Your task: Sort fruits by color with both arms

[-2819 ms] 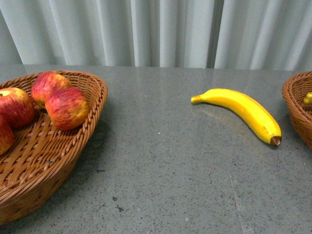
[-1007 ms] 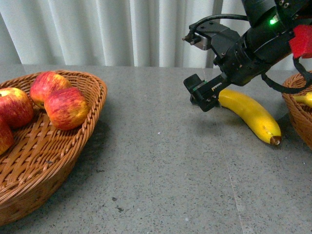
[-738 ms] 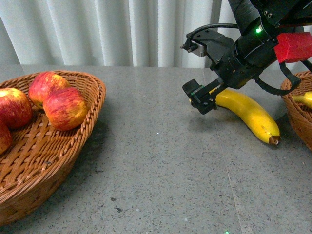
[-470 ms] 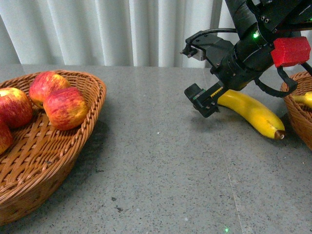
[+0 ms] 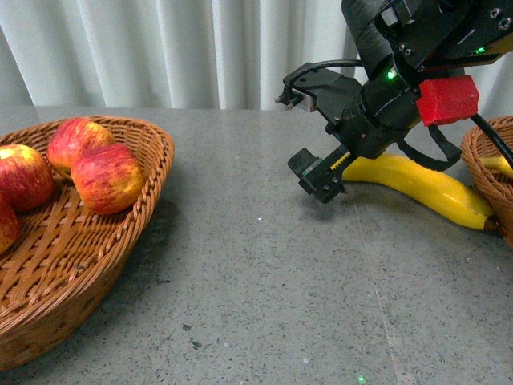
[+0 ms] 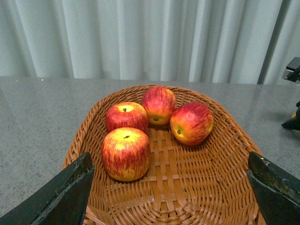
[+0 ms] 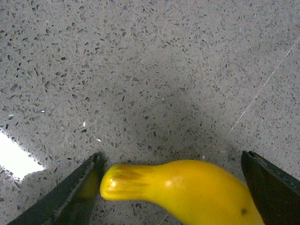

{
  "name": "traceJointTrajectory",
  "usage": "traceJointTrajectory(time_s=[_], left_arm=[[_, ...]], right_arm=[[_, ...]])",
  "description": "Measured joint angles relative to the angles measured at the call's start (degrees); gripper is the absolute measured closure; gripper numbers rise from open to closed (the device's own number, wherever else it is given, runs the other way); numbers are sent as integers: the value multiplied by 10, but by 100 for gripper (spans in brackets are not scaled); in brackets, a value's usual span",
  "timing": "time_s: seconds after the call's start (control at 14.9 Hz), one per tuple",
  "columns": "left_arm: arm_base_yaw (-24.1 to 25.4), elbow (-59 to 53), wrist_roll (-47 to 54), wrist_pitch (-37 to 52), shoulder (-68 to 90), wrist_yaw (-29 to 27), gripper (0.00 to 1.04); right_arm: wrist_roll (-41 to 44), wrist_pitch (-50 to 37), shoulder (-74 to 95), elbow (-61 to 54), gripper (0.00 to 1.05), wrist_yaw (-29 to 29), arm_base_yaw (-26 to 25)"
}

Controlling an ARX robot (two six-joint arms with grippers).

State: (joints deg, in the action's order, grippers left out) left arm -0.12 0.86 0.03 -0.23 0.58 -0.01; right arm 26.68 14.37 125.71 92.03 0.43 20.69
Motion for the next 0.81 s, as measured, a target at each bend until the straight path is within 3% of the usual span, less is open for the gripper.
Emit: traceJointTrajectory(time_s=[0.4,0.47,0.81], left_arm=[[0,0,0,0,0,0,7],[0,0,0,0,0,0,7],[0,0,0,0,0,0,7]], right_arm=[[-1,-13,3,-7,96,-4,11],[-1,-17,2,-8,104,-4,11],[-52,-33,-45,-8,103,-42,10]])
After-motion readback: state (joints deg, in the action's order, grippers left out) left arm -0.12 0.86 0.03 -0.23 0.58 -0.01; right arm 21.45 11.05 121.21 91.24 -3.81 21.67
